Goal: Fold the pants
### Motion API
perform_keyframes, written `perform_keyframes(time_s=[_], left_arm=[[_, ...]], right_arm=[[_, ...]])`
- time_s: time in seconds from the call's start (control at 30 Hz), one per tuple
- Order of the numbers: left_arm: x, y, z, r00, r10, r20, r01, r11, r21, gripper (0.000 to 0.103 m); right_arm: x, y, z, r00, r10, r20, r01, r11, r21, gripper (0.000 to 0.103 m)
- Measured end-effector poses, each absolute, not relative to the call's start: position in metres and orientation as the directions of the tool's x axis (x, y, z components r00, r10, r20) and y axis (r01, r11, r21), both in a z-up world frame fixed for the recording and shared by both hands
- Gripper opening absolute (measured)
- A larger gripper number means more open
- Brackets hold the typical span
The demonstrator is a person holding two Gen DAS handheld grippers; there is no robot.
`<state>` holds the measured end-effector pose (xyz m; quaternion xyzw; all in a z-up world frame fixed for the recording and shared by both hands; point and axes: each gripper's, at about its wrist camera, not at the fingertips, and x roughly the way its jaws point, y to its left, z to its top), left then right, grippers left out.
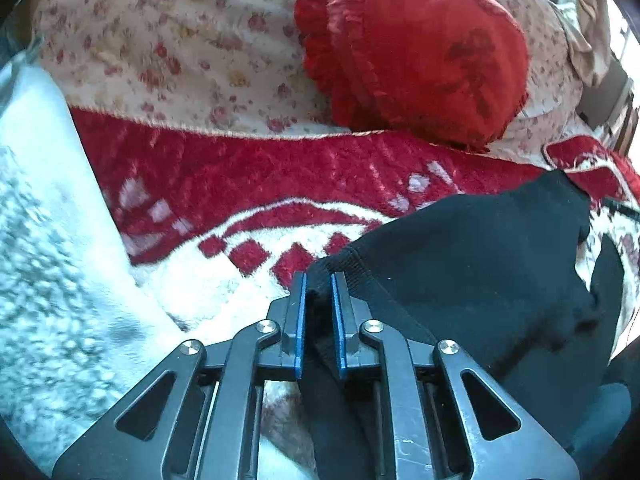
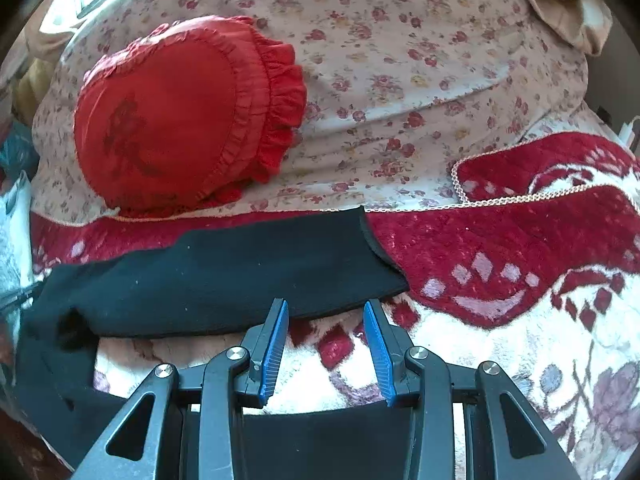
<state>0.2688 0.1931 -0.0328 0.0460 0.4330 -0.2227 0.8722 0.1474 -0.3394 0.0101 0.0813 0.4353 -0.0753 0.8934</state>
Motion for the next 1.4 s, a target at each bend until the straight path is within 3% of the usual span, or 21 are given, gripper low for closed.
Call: perform_keyframes(time_s=[0.27, 0.37, 0.47, 0.73, 0.9, 1.03, 1.1, 1.4], left_arm=[[0.233, 0.176, 0.025, 0.661, -0.268, -0.701, 0.391, 0.920, 0.017, 0.008], [0.222, 0.167, 0.049, 0.697, -0.240, -0.676, 0.367, 0.929, 0.049, 0.008], [0.220, 0.158, 0.058, 0.700, -0.223, -0.678, 0.347, 0.937, 0.049, 0.008], [0.230, 0.167, 0.061, 0.712, -0.206, -0.672, 0.231, 0.971, -0.053, 0.008], [0.219, 0.163, 0.063, 0.719, -0.199, -0.666, 0.235, 0.971, -0.036, 0.008], [0.218, 0.159, 0.064, 0.723, -0.185, -0.665, 0.234, 0.972, -0.015, 0.008], [0.217, 0.158, 0.063, 0.729, -0.177, -0.661, 0.230, 0.973, -0.007, 0.008], [0.184, 0.161, 0.063, 0.764, -0.157, -0.626, 0.206, 0.979, 0.006, 0.008]], right_arm=[[0.172, -0.377, 0.022, 0.667, -0.059, -0.743, 0.270, 0.948, 0.167, 0.037], [0.192, -0.424, 0.003, 0.663, 0.111, -0.740, 0.323, 0.850, 0.416, 0.037], [0.213, -0.437, -0.010, 0.614, 0.227, -0.756, 0.305, 0.815, 0.493, 0.037], [0.255, -0.447, -0.018, 0.580, 0.219, -0.784, 0.283, 0.849, 0.447, 0.037], [0.278, -0.444, -0.036, 0.505, 0.223, -0.834, 0.252, 0.885, 0.390, 0.024], [0.285, -0.442, -0.052, 0.478, 0.231, -0.847, 0.248, 0.890, 0.383, 0.021], [0.283, -0.442, -0.050, 0.506, 0.289, -0.813, 0.212, 0.872, 0.442, 0.006], [0.222, -0.433, 0.016, 0.658, 0.247, -0.711, 0.063, 0.923, 0.379, 0.004]])
